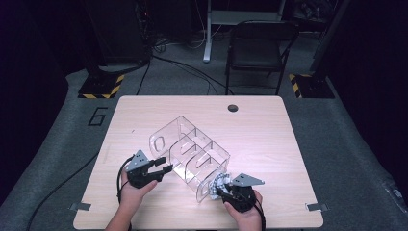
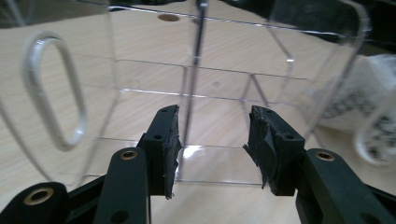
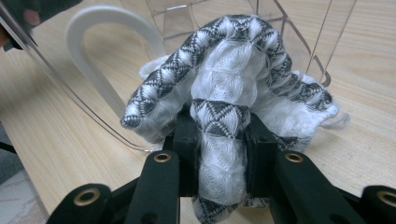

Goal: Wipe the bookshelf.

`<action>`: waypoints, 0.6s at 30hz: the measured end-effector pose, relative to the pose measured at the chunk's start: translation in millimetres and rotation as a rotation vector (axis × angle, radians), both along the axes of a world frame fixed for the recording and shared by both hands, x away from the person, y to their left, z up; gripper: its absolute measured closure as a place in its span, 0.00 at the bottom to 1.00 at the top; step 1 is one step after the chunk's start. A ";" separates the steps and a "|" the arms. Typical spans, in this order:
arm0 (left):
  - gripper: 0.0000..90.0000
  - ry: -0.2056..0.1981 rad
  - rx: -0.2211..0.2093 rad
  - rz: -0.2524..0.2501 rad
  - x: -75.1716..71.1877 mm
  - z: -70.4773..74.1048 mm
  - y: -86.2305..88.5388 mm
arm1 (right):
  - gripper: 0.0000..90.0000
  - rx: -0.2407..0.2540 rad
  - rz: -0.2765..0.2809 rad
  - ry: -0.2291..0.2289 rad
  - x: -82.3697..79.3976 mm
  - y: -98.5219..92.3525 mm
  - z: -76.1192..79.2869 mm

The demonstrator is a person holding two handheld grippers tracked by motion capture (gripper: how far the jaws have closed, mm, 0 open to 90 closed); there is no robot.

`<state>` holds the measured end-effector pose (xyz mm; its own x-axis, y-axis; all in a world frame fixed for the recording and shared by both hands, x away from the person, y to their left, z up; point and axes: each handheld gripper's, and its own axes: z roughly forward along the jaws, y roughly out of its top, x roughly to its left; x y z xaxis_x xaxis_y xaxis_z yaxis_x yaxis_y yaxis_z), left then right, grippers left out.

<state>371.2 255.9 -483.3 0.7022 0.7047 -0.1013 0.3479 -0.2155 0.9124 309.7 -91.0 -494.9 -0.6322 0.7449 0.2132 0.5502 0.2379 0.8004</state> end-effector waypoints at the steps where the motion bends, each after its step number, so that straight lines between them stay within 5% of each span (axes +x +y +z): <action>1: 0.60 -0.004 -0.004 -0.004 3.2 -0.6 0.3 | 0.79 0.004 -0.002 -0.002 -0.7 0.0 0.8; 5: 0.68 -0.006 -0.033 -0.004 9.8 -1.4 -4.0 | 0.78 0.003 -0.011 -0.004 -4.7 1.3 3.7; 18: 0.86 -0.015 0.007 0.033 14.6 1.3 -16.3 | 0.78 0.003 -0.016 -0.021 -7.1 1.0 9.4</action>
<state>385.8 239.6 -482.0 0.6798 0.7283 -0.0860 0.3414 -0.2105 0.9160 302.6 -90.0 -485.5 -0.6246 0.7542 0.2026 0.5371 0.2266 0.8125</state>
